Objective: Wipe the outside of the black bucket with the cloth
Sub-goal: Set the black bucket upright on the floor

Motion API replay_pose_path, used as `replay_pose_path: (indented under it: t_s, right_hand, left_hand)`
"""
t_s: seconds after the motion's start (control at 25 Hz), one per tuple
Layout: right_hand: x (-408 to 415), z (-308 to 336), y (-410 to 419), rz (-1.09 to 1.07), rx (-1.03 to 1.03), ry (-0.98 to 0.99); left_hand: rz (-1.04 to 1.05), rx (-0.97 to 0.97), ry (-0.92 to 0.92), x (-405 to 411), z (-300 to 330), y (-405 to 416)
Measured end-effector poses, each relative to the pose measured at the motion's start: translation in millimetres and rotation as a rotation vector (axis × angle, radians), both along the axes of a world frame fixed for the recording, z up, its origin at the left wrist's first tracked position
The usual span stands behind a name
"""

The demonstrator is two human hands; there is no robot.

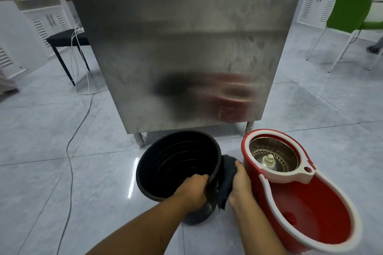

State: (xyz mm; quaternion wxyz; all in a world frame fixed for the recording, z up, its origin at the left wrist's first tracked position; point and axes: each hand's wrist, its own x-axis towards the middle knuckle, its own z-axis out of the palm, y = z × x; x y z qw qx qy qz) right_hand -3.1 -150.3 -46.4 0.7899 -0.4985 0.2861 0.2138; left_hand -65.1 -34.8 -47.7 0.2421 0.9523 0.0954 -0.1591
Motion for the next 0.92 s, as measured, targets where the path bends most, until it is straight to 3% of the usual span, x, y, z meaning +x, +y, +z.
replay_pose_path:
  t_s: [0.12,0.36,0.84,0.92]
  right_hand:
    - [7.2,-1.9,-7.9,0.005,-0.187,-0.075]
    - [8.7,-1.1,-21.3,-0.007,-0.337,-0.285]
    - [18.5,-0.3,-32.8,0.005,-0.354,-0.471]
    - [20.8,5.7,-35.8,0.029,-0.325,-0.468]
  left_hand:
    - [-0.005,0.063,0.026,5.1,-10.1,-3.4]
    - [-0.039,0.154,0.053,8.0,-19.6,-9.3]
    - [-0.032,0.303,0.046,16.8,-44.5,-21.8]
    - [-0.026,0.23,0.031,17.6,-49.7,-17.3]
